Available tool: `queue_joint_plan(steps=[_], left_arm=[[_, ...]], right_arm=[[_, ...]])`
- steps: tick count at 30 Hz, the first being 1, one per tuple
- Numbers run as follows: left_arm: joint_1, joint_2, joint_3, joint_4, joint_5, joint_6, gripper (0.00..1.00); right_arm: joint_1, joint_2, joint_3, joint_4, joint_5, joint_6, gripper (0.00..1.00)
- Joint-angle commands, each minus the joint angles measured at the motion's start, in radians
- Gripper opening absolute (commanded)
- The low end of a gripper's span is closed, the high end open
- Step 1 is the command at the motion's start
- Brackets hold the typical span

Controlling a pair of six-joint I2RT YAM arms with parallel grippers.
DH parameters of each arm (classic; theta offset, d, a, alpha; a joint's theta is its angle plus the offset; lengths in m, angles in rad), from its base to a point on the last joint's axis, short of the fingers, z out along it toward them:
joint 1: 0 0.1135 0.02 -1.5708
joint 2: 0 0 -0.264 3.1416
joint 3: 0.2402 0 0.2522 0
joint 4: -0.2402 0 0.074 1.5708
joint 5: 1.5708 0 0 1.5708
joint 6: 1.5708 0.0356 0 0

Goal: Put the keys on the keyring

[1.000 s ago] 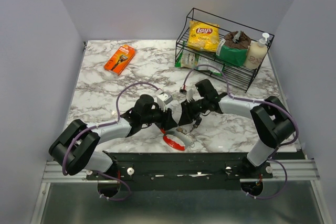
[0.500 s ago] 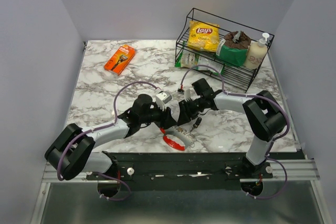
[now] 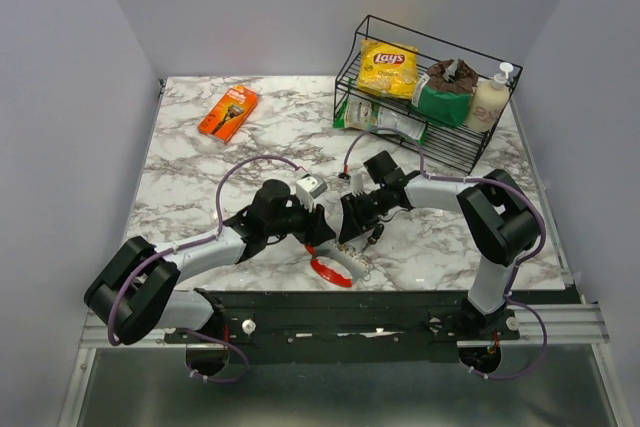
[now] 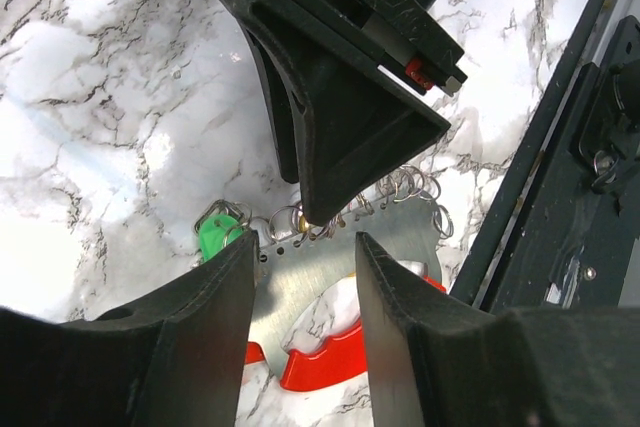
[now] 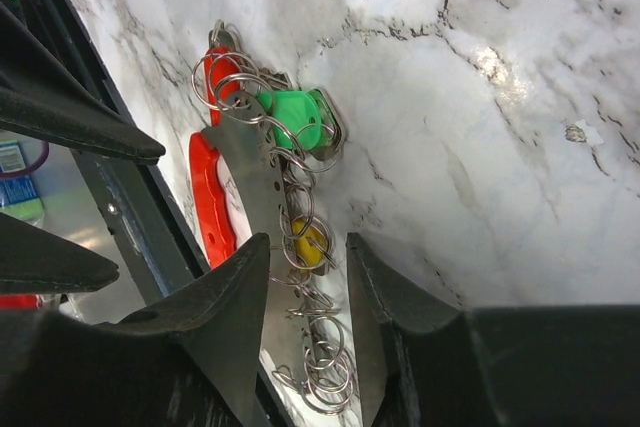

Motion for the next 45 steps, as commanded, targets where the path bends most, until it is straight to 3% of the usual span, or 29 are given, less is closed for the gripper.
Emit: queue_joint_plan(steps=[1, 3, 14, 21, 35, 45], left_arm=[[-0.004, -0.012, -0.02, -0.032, -0.023, -0.006, 0.5], [-0.007, -0.011, -0.027, -0.044, -0.029, -0.031, 0.46], [-0.138, 0.04, -0.003, -0.233, -0.069, -0.144, 0.0], [-0.165, 0.155, 0.051, -0.308, -0.202, -0.18, 0.0], [-0.168, 0.29, 0.262, -0.667, -0.561, -0.157, 0.0], [-0.165, 0.374, 0.402, -0.744, -0.69, -0.097, 0.0]], right_arm=[[-0.003, 0.005, 0.012, -0.033, -0.021, 0.002, 0.44], [-0.003, -0.005, 0.009, -0.033, -0.024, -0.001, 0.44], [-0.003, -0.023, 0.015, -0.034, -0.012, -0.011, 0.44], [-0.003, -0.032, 0.018, -0.036, 0.011, -0.018, 0.45], [-0.005, -0.031, -0.007, -0.039, 0.023, -0.029, 0.45], [-0.003, -0.02, -0.007, -0.042, -0.085, -0.067, 0.4]])
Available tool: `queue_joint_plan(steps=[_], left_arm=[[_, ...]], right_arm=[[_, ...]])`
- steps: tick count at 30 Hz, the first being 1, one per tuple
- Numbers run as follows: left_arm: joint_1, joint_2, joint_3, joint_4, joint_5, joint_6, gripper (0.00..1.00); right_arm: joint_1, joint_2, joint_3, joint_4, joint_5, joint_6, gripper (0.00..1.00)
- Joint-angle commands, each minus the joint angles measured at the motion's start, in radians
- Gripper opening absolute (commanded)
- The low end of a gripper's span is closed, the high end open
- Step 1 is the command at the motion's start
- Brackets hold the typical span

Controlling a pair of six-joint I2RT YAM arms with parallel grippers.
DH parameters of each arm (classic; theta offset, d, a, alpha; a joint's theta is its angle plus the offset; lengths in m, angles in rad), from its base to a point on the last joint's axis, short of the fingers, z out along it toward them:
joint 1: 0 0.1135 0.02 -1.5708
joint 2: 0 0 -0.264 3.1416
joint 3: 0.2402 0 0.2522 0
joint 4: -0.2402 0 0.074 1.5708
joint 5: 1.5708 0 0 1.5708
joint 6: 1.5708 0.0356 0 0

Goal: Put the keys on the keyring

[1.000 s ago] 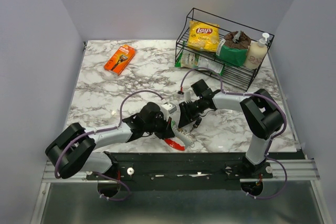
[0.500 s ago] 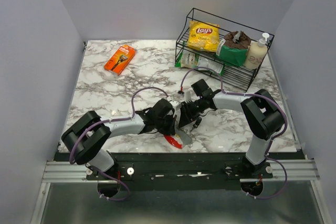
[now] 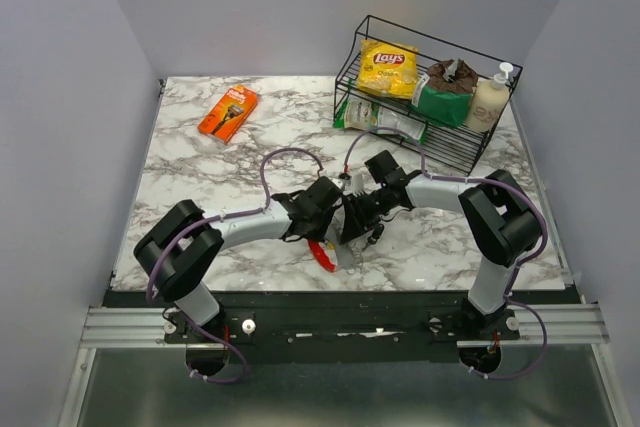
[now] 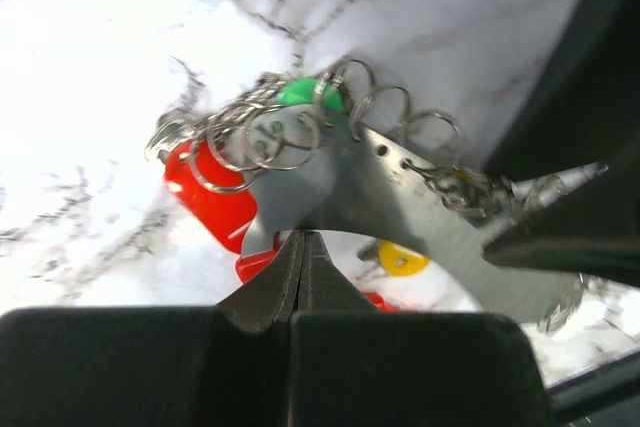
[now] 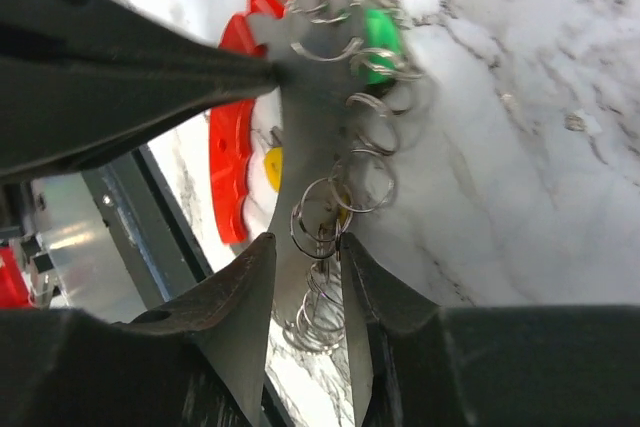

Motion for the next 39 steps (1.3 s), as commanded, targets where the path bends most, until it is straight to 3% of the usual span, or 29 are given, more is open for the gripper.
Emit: queue_joint_plan(steps=[1, 6, 12, 16, 21, 24, 34, 39], left_arm=[[0.007, 0.074, 0.033, -0.12, -0.147, 0.055, 0.0], [0.037, 0.118, 0.093, -0.123, -0.186, 0.084, 0.0], [0.059, 0.08, 0.124, -0.081, -0.197, 0.127, 0.0], [0.079, 0.045, 0.127, -0.035, -0.154, 0.155, 0.0], [0.079, -0.044, 0.095, 0.039, 0.013, 0.195, 0.01], [0.079, -0.09, 0.052, 0.096, 0.088, 0.187, 0.07], [0.223, -0.208, -0.131, 0.266, 0.351, 0.068, 0.49], [0.306, -0.26, -0.194, 0.361, 0.452, 0.017, 0.56]], right_arm=[[0.001, -0.01, -0.009, -0.018, -0.093, -0.037, 0.39], [0.001, -0.02, -0.017, -0.018, -0.2, -0.08, 0.38], [0.001, -0.062, -0.019, -0.01, -0.182, -0.085, 0.4], [0.001, -0.106, -0.012, 0.017, -0.118, -0.07, 0.42], [0.003, -0.137, 0.0, 0.04, -0.027, -0.068, 0.43], [0.001, -0.139, 0.003, 0.057, -0.024, -0.073, 0.43], [0.03, -0.116, 0.032, 0.039, 0.063, -0.083, 0.43], [0.061, -0.094, 0.064, -0.016, 0.14, -0.129, 0.43]])
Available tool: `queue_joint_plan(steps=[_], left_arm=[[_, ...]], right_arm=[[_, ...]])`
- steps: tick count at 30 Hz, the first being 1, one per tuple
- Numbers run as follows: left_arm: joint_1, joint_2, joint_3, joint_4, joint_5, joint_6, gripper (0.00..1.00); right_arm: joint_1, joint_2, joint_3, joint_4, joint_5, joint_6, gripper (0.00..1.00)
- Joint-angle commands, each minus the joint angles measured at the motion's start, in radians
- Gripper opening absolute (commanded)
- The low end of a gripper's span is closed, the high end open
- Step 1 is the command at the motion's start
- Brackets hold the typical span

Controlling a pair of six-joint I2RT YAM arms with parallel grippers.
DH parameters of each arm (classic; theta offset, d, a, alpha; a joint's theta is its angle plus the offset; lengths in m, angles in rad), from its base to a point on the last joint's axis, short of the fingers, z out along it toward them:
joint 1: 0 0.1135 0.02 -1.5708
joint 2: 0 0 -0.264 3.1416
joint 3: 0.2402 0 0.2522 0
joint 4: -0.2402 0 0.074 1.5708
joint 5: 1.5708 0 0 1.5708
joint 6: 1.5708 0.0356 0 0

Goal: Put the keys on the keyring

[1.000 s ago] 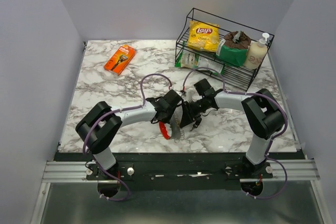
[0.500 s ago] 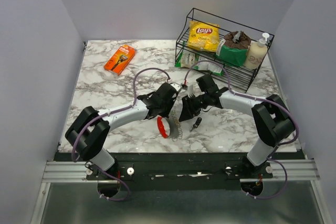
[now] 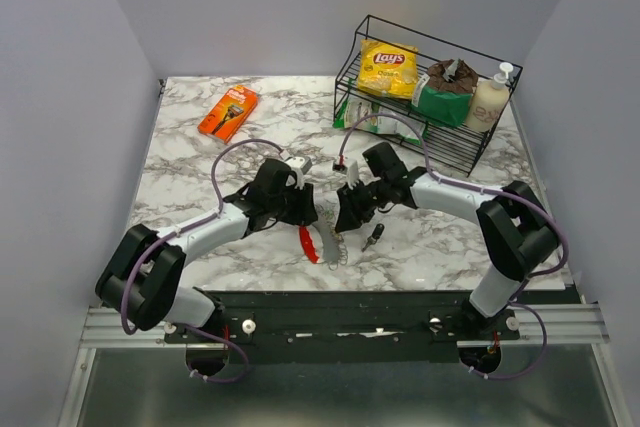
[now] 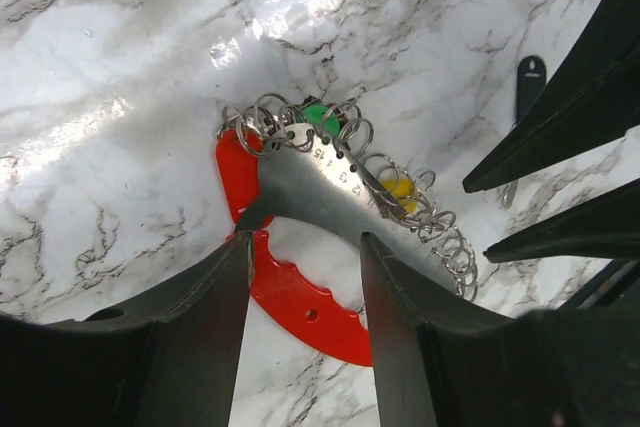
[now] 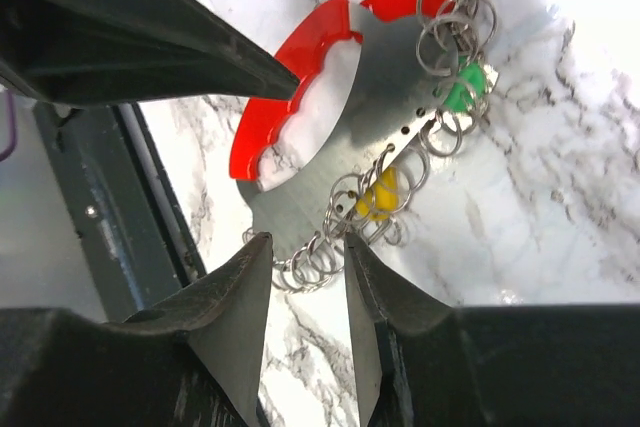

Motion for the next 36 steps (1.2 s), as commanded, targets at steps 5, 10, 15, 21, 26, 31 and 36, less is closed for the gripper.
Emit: queue_joint_plan(steps=[5, 10, 15, 21, 26, 31, 36], left_arm=[[0.079, -0.063, -0.057, 0.154, 0.185, -0.069, 0.57], [0.083, -0.058, -0.077, 0.189, 0.21, -0.09, 0.58], [0.083, -0.048, -0.075, 0.2, 0.224, -0.097, 0.57], [0.083, -0.049, -0.079, 0.205, 0.231, -0.096, 0.58], [0.083, -0.048, -0.082, 0.205, 0.234, -0.097, 0.58], [0.083, -0.041, -0.082, 0.208, 0.238, -0.096, 0.57], [0.083, -0.038, -0.082, 0.214, 0.242, -0.096, 0.57]], right_arm=[[0.037, 0.034, 0.038, -0.062, 0.115, -0.077, 0.43], [0.041, 0.044, 0.026, -0.063, 0.087, -0.088, 0.44], [0.049, 0.072, 0.026, -0.062, 0.083, -0.091, 0.45], [0.064, 0.101, 0.038, -0.059, 0.074, -0.088, 0.46], [0.074, 0.098, 0.021, -0.063, 0.063, -0.084, 0.43], [0.075, 0.083, -0.002, -0.068, 0.081, -0.08, 0.38], [0.077, 0.084, -0.002, -0.075, 0.104, -0.075, 0.33]])
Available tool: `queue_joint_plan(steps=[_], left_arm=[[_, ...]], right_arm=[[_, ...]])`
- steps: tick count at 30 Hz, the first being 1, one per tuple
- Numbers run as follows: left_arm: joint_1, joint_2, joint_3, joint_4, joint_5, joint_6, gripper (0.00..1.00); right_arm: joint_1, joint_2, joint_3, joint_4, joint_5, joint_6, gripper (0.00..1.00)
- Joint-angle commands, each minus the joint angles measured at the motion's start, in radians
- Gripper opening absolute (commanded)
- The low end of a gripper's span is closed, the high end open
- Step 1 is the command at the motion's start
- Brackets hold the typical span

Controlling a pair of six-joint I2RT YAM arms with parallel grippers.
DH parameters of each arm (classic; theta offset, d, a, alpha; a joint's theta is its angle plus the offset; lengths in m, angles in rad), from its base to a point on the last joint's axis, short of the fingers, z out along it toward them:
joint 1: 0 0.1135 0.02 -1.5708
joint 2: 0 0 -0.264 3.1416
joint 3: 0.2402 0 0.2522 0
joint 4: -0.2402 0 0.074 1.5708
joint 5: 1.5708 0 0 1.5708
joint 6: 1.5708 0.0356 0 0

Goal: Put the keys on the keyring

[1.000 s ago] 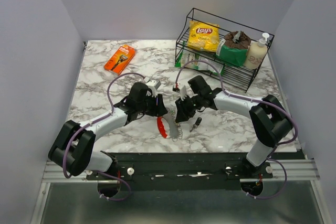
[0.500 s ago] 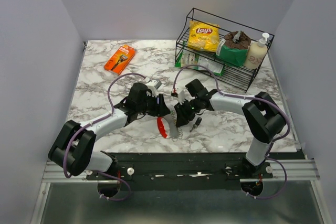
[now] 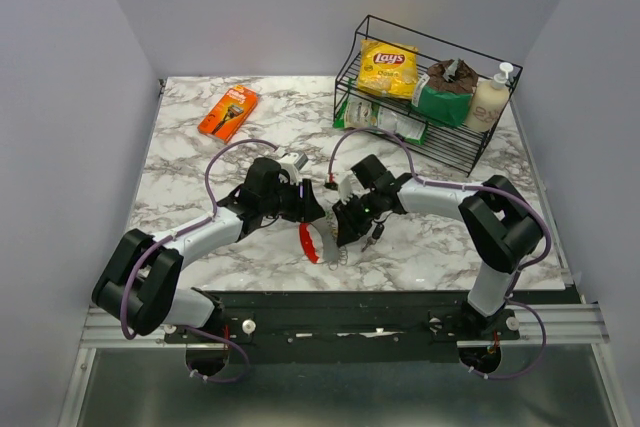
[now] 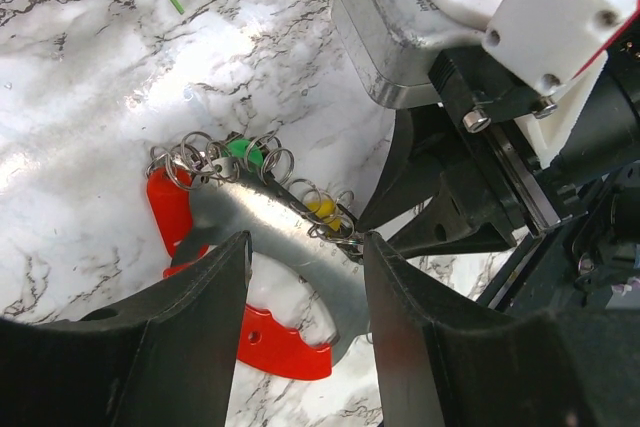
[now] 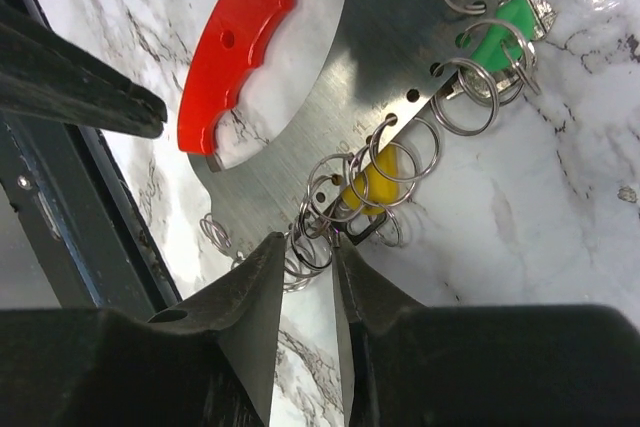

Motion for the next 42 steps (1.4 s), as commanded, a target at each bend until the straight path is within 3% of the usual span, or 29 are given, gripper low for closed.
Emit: queue_joint_plan(steps=[1, 9, 34, 42], left_arm=[[0.006, 0.005, -0.009, 0.023, 0.032, -0.005, 0.58], [0.006, -0.007, -0.012, 0.023, 0.037, 0.003, 0.57], [-0.026, -0.079, -0.15, 0.353, 0.338, -0.028, 0.45], [-0.043, -0.128, -0.196, 0.42, 0.368, -0.037, 0.43]], right_arm=[[0.008, -0.003, -0.007, -0.023, 0.033, -0.001, 0.31], [0.008, -0.015, 0.005, -0.043, 0.018, -0.013, 0.01], [0.008, -0.189, 0.012, -0.016, -0.139, -0.088, 0.01], [0.007, -0.245, -0.01, 0.018, -0.188, -0.111, 0.01]])
